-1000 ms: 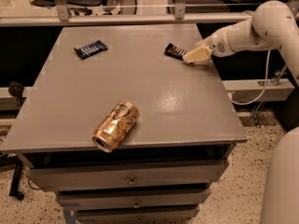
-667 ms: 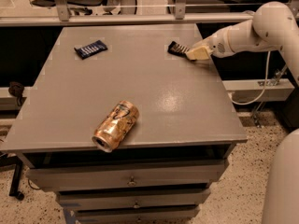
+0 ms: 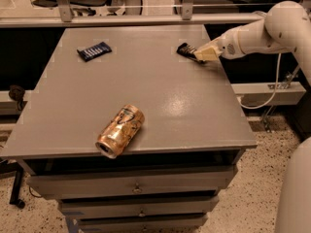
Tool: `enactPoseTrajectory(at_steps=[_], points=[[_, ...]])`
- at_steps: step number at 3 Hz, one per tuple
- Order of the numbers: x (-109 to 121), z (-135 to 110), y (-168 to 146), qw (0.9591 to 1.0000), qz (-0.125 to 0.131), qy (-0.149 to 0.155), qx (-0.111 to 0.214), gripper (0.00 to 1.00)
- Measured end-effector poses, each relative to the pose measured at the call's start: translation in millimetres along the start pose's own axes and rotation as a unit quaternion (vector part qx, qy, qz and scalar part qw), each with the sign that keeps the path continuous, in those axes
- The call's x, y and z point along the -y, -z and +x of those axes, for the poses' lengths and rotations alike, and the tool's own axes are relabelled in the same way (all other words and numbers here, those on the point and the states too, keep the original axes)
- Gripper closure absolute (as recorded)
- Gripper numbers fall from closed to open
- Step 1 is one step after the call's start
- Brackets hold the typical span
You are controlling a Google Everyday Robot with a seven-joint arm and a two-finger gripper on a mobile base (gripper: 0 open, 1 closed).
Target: Move rxbar chocolate near orange can
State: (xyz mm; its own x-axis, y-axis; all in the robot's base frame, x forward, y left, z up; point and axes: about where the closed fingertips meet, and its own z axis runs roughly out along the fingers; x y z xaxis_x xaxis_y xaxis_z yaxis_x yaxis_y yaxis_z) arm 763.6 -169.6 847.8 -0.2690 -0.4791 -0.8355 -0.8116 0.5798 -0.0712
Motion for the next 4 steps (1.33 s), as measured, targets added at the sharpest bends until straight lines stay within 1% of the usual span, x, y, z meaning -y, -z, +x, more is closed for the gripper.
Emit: enactPoseTrajectory(at_steps=[1, 2, 3, 4], points=[[-11.7, -15.7, 8.6, 0.9997, -0.016, 0.014, 0.012, 1.00], [-33.7, -30.6, 18.0, 0.9982, -0.046, 0.035, 0.016, 1.00], [-64.6, -35.7, 25.0, 0.9943, -0.090, 0.053, 0.019, 1.00], [-99.3, -29.0, 32.6, 0.9879, -0.139, 0.067, 0.016, 1.00]])
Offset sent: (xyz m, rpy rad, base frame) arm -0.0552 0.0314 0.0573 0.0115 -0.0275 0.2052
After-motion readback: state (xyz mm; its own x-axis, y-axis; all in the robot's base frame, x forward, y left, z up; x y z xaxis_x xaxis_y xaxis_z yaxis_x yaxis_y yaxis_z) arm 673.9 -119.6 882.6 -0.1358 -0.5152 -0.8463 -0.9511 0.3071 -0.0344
